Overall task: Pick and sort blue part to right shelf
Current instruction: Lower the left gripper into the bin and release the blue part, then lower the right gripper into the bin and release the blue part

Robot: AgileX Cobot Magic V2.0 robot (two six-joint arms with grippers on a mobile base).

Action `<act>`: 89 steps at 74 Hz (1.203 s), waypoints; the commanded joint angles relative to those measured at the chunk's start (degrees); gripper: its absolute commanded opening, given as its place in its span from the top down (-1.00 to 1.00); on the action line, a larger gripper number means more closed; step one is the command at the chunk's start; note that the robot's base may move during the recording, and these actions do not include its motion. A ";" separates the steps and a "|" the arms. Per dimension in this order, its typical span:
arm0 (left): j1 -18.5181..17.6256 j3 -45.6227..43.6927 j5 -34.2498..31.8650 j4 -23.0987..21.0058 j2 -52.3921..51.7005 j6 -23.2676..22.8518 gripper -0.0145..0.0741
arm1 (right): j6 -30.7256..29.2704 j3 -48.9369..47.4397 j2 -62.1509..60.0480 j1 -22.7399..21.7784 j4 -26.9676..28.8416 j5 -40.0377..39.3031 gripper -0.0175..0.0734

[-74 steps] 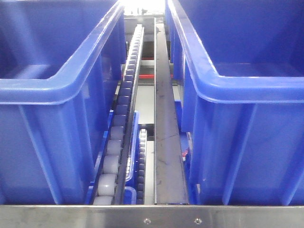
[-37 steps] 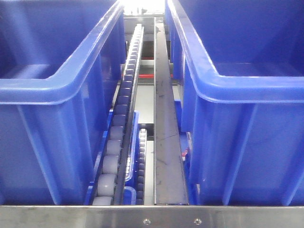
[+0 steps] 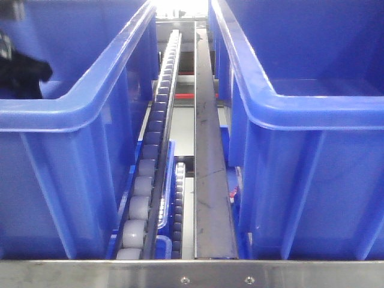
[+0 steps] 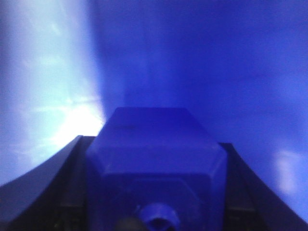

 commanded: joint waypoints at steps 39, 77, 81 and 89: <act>1.08 -3.92 2.15 -0.07 -2.92 -0.40 -0.93 | -0.33 -1.50 -0.49 -0.08 -1.06 -4.31 0.01; 1.08 10.47 0.44 -0.39 -38.76 -0.40 0.10 | -0.33 -3.91 17.90 -0.08 0.01 -4.06 0.01; 1.08 12.99 -0.49 -0.39 -42.95 -0.40 0.20 | -0.33 -5.42 21.79 -0.08 0.01 -4.06 0.01; 1.08 17.96 -2.09 -0.39 -51.76 -0.40 0.35 | -0.33 -9.57 31.01 -0.08 0.01 -3.60 0.01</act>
